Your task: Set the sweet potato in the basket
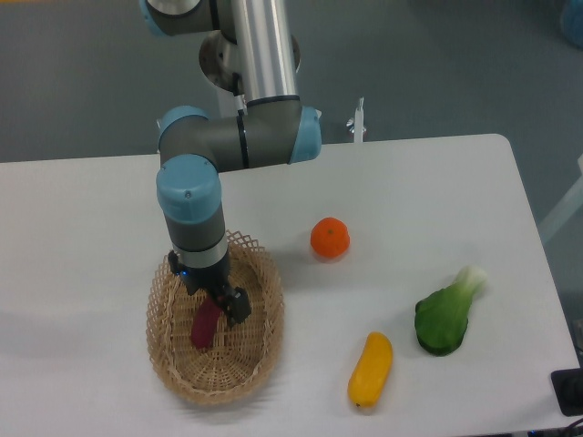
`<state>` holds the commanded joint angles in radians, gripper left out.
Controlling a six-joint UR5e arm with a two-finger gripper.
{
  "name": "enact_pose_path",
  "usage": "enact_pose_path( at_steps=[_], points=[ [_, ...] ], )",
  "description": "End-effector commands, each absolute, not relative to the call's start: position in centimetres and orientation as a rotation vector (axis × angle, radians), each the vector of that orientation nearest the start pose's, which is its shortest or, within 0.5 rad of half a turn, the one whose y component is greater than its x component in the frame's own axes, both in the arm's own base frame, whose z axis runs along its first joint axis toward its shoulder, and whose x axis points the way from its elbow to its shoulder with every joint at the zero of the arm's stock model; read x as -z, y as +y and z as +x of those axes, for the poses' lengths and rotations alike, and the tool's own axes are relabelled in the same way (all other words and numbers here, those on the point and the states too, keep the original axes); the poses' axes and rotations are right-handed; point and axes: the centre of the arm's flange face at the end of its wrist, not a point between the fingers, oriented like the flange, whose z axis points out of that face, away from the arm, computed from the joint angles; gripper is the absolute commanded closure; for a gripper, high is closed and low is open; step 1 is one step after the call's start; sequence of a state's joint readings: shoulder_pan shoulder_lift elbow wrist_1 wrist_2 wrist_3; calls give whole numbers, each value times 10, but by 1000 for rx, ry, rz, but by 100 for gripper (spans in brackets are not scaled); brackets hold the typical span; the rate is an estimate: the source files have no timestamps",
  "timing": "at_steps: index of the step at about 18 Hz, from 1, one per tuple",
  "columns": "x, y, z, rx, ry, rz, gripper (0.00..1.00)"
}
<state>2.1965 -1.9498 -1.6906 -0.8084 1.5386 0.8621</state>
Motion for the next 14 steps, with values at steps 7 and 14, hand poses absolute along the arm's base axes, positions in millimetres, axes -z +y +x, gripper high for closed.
enact_pose_path(
  at_steps=[7,14],
  points=[
    [-365,559,-362,-368,231,-2835,0],
    [-399,512,-420,-380,223,-2876,0]
  ],
)
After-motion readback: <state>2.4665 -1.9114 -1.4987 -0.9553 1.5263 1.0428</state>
